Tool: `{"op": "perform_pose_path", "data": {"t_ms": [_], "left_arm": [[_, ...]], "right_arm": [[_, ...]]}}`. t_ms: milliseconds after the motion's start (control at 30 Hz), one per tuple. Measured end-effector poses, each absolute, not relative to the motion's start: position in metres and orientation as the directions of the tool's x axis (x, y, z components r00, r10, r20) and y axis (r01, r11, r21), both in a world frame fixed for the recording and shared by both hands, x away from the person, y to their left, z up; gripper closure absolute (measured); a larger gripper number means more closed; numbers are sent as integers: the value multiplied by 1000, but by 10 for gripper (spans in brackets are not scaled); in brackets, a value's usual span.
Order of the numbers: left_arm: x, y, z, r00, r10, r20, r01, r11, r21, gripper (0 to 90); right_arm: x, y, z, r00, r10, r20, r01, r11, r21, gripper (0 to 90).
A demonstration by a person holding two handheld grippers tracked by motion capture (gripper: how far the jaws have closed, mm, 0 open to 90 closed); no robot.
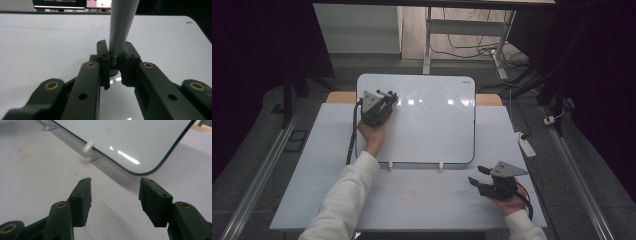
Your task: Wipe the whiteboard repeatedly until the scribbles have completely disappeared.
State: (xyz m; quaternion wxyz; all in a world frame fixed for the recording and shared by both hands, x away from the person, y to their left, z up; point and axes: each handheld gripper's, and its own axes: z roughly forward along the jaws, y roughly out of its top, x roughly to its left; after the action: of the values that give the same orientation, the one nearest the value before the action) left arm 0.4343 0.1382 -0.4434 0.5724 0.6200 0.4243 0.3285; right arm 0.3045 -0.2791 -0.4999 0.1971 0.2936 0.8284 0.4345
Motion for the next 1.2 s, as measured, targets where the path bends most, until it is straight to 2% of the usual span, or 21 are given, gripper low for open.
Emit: {"op": "perform_pose_path", "data": {"t_ms": [267,467,833,1200], "left_arm": [[436,116,-442,484,873,-64,160,-16,987,787],[427,132,-441,505,860,-68,201,-41,979,787],[372,168,-443,631,766,-123,326,-117,938,786],[326,167,-452,746,639,-188,427,-243,871,786]], "right_arm": [[305,-281,-500,-747,661,-72,315,447,837,432],[304,-281,-498,-745,663,-70,311,438,843,432],[302,-274,-492,-743,664,-87,274,419,866,432],[299,-265,-488,-751,653,-98,246,415,876,432]]}}
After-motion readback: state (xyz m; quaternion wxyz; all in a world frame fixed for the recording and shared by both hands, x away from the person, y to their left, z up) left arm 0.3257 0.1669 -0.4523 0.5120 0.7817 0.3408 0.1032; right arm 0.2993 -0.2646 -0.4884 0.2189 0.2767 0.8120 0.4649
